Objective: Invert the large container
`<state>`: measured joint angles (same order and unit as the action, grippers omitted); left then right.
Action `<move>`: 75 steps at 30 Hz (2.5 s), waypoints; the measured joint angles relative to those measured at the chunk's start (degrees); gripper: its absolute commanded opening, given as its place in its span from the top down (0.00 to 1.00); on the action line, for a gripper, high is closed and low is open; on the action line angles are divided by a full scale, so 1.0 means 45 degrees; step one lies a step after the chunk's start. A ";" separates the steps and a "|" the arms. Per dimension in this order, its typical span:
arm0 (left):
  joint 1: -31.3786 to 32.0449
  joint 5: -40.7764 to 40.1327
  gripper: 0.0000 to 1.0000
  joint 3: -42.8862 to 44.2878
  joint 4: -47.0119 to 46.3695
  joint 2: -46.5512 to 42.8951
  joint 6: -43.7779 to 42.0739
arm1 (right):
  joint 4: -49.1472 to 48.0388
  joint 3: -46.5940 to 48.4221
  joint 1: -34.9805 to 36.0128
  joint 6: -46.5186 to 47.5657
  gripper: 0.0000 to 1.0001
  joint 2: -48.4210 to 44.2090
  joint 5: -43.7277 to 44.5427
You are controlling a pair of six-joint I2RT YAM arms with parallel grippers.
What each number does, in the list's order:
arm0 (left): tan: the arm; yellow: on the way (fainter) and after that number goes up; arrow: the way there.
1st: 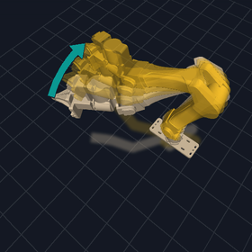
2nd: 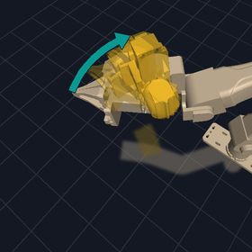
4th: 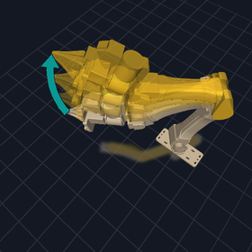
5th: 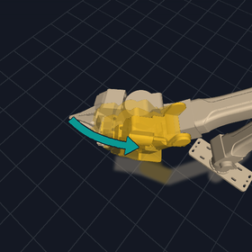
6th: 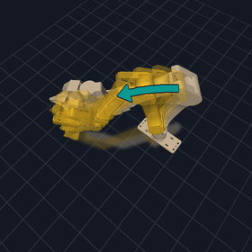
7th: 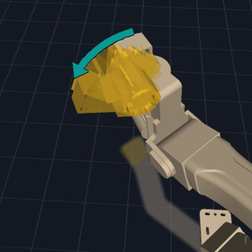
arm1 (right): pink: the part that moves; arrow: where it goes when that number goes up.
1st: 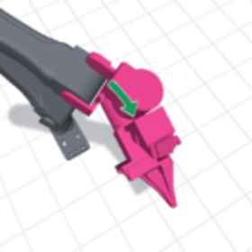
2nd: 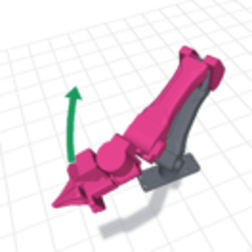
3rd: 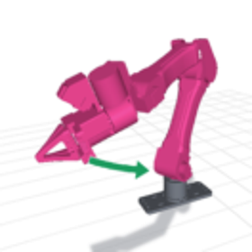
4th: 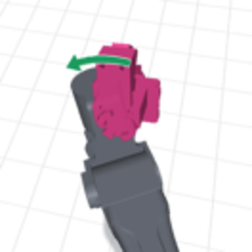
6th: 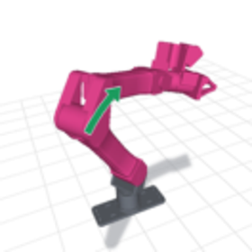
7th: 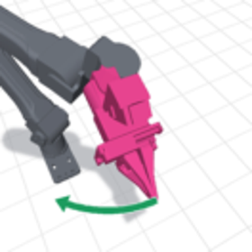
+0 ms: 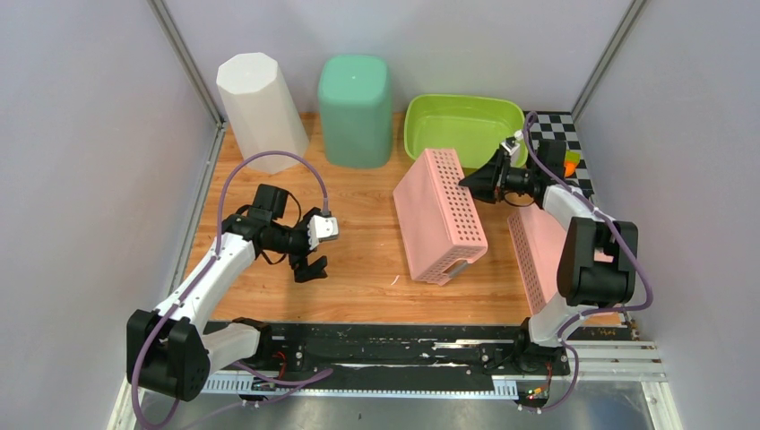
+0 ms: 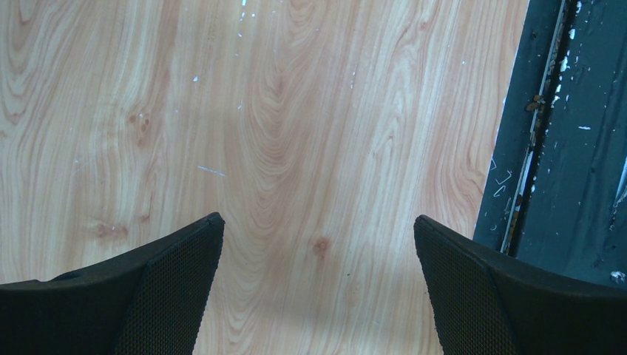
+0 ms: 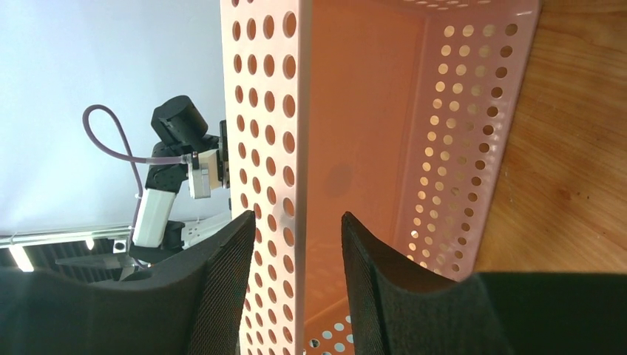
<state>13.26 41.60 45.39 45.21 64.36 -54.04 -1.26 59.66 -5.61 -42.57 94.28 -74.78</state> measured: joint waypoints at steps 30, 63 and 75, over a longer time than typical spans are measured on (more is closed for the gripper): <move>0.0000 0.0000 0.00 0.0010 0.0005 0.0097 0.0000 | 0.2754 0.0704 -0.0214 0.1953 0.28 0.0005 0.0073; 0.0000 0.0000 0.00 0.0010 0.0039 0.0097 -0.0005 | 0.4488 0.0962 -0.0010 0.3521 0.35 -0.0015 0.1064; 0.0000 0.0019 0.00 0.0010 0.0087 0.0097 -0.0049 | 0.4614 0.0971 0.0160 0.3570 0.36 -0.0092 0.1039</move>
<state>13.26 41.69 45.43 45.60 64.79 -54.26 19.51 64.03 -4.89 -26.50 93.86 -70.11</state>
